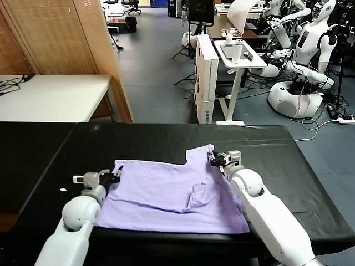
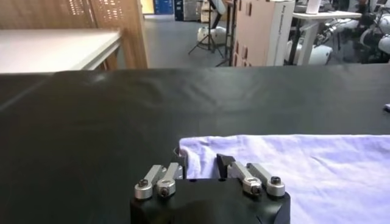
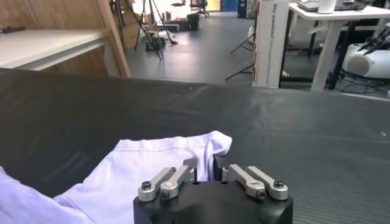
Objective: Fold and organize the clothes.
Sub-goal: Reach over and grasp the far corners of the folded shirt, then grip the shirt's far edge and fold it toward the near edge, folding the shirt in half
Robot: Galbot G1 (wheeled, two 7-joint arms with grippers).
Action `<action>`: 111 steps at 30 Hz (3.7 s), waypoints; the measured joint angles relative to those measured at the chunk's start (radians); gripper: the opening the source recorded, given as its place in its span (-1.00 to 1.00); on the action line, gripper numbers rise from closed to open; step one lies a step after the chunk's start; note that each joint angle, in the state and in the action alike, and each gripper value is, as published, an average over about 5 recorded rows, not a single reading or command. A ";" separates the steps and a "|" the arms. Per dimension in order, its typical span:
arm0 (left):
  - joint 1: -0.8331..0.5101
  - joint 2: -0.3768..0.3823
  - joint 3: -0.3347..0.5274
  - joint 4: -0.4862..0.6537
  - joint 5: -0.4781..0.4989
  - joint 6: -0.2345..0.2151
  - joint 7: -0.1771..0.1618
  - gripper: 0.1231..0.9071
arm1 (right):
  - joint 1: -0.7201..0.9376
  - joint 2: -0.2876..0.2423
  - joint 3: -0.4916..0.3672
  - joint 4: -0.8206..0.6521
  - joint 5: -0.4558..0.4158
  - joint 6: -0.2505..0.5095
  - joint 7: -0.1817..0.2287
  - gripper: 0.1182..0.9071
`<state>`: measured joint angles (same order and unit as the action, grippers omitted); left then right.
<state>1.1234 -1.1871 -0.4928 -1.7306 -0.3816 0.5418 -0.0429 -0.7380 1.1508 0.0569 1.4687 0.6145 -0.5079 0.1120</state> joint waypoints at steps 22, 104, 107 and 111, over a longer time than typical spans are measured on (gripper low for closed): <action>-0.006 0.016 -0.004 -0.020 -0.020 -0.009 0.002 -0.94 | -0.052 -0.007 0.050 0.091 0.063 0.060 0.030 -0.94; 0.461 0.036 -0.219 -0.508 0.090 0.195 0.100 -0.94 | -0.813 -0.225 0.382 0.849 0.193 -0.123 0.207 -0.94; 0.474 0.037 -0.228 -0.531 0.095 0.195 0.102 -0.94 | -0.813 -0.222 0.378 0.845 0.192 -0.122 0.207 -0.94; 0.496 0.034 -0.235 -0.566 0.136 0.195 0.115 -0.94 | -0.808 -0.217 0.368 0.838 0.191 -0.121 0.207 -0.94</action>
<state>1.6199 -1.1532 -0.7281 -2.2964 -0.2459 0.7363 0.0725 -1.5464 0.9334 0.4251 2.3071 0.8053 -0.6285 0.3185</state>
